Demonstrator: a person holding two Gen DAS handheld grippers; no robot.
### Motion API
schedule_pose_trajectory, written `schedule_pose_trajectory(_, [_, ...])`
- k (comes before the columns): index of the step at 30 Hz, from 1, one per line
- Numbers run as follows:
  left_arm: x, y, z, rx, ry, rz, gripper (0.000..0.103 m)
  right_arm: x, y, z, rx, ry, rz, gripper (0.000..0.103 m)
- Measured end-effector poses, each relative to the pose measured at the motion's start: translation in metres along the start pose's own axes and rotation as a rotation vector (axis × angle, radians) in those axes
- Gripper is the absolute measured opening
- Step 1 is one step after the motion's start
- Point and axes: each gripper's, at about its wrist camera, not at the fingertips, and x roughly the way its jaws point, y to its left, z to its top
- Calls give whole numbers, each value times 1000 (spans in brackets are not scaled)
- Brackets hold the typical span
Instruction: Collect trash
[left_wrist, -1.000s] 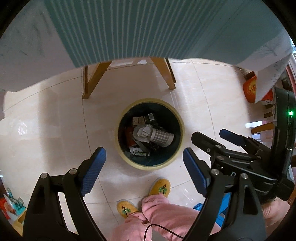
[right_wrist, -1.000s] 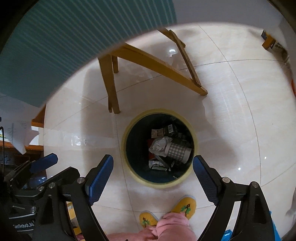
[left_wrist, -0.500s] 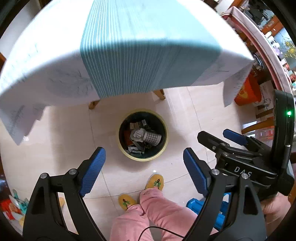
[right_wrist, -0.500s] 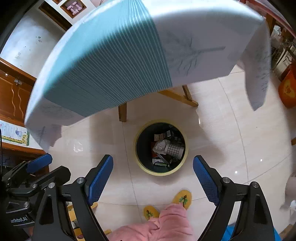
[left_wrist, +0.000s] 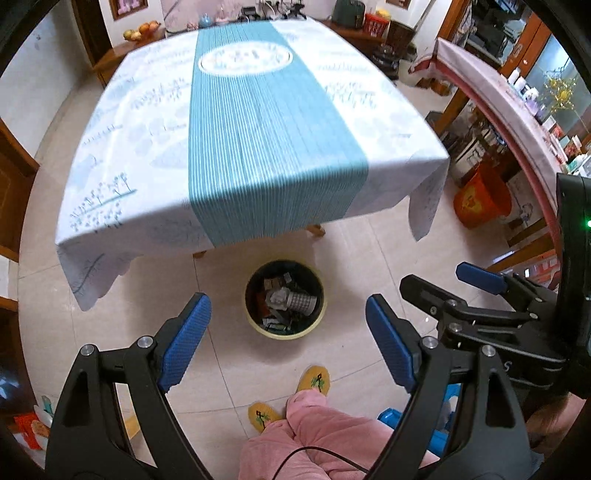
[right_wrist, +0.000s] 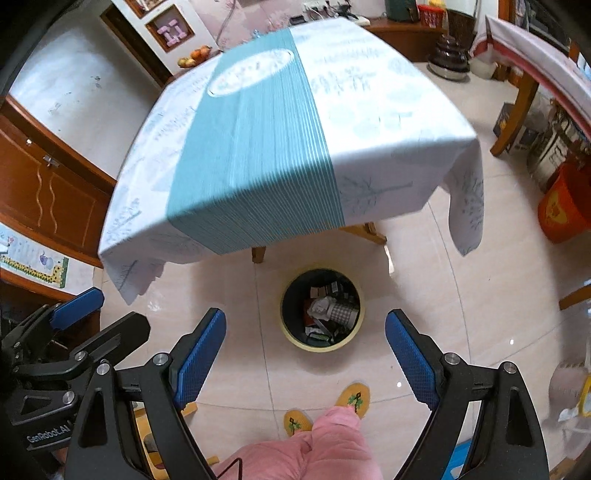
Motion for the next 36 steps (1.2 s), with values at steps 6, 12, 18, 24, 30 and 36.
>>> schedule_pose_trajectory(6, [-33,1,8,-58,-57,-2,84,-36,5,8,-25,-43,17,89])
schedule_pose_trajectory(12, [-62,4,20,-115,-135,27,84,-61,17,19,-53,-95,21,89])
schedule_pose_trajectory(18, [-78,8,24,-157,-197,68,84,-85,27,34,-89,-172,12,89])
schedule_pose_trajectory(24, [-79,11,26,-182,-205,103,84,-96,39,41,-132,-211,7,89])
schedule_pose_trajectory(30, [-76,8,26,-190,-207,151,84,-94,42,42,-150,-218,8,89])
schedule_pose_trajectory(36, [-76,8,27,-191,-222,173,84,-93,42,42,-152,-222,5,89])
